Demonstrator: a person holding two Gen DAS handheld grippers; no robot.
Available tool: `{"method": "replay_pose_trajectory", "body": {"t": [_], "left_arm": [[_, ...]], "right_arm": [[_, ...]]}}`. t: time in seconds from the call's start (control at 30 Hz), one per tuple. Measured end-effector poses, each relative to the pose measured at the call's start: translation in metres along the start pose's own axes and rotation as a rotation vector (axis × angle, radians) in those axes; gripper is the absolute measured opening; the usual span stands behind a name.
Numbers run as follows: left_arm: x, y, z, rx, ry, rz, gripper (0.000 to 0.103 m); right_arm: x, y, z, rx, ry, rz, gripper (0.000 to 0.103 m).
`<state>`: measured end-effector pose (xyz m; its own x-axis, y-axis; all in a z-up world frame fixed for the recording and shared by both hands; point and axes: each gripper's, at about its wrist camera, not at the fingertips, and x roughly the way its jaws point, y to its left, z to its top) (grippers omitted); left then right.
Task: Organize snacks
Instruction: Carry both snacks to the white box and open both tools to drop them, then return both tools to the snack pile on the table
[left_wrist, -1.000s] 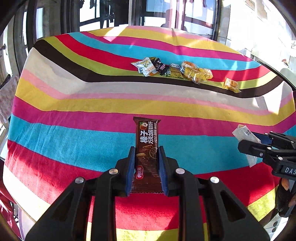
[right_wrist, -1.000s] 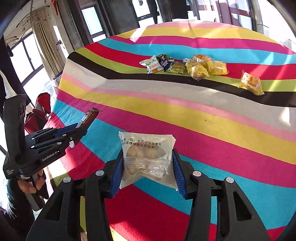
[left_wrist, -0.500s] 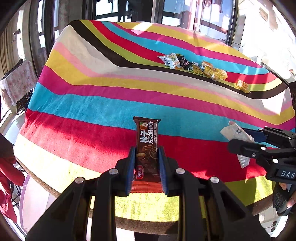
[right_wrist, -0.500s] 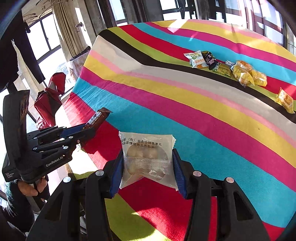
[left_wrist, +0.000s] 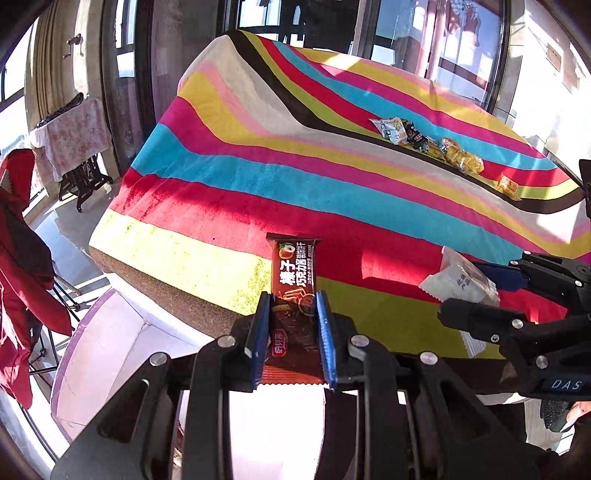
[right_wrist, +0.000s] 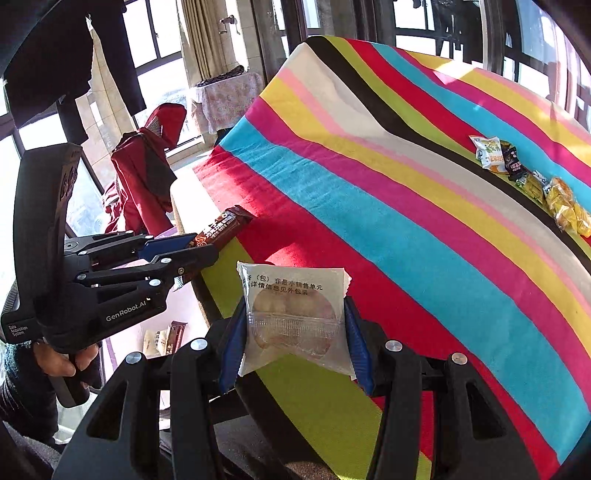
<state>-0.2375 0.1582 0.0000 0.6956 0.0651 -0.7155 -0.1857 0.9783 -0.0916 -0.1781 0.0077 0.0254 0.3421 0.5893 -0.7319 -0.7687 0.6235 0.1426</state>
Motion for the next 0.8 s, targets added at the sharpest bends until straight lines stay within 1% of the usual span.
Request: {"method": "replay_pose_trajectory", "body": {"t": [0.17,0.3,0.43,0.57,0.6,0.63,0.67,0.7,0.73,0.8], "left_arm": [[-0.014,0.025,-0.010,-0.050,0.000,0.039,0.024],[-0.022,0.054,-0.027,-0.121,0.027,0.076,0.024],[-0.025,0.085,-0.048,-0.187,0.066,0.162,0.024],[-0.024,0.113,-0.070,-0.253,0.128,0.239,0.025],[-0.024,0.118,-0.075,-0.265,0.142,0.259,0.028],[-0.025,0.123,-0.078,-0.282,0.148,0.285,0.041],[-0.026,0.128,-0.080,-0.306,0.151,0.315,0.054],[-0.028,0.132,-0.080,-0.331,0.147,0.340,0.083],[-0.031,0.135,-0.079,-0.352,0.130,0.356,0.092],[-0.034,0.136,-0.074,-0.375,0.099,0.373,0.094]], "right_arm": [[0.010,0.037,0.004,-0.115,0.018,0.036,0.048],[0.018,0.068,0.005,-0.210,0.033,0.090,0.049],[0.034,0.102,0.002,-0.308,0.073,0.156,0.049],[0.046,0.133,-0.003,-0.398,0.104,0.255,0.053],[0.047,0.140,-0.006,-0.421,0.105,0.270,0.057],[0.047,0.144,-0.007,-0.437,0.105,0.284,0.067],[0.046,0.148,-0.008,-0.443,0.098,0.296,0.072],[0.044,0.148,-0.008,-0.439,0.087,0.300,0.075],[0.043,0.146,-0.008,-0.431,0.081,0.302,0.076],[0.038,0.138,-0.006,-0.413,0.073,0.284,0.077]]}}
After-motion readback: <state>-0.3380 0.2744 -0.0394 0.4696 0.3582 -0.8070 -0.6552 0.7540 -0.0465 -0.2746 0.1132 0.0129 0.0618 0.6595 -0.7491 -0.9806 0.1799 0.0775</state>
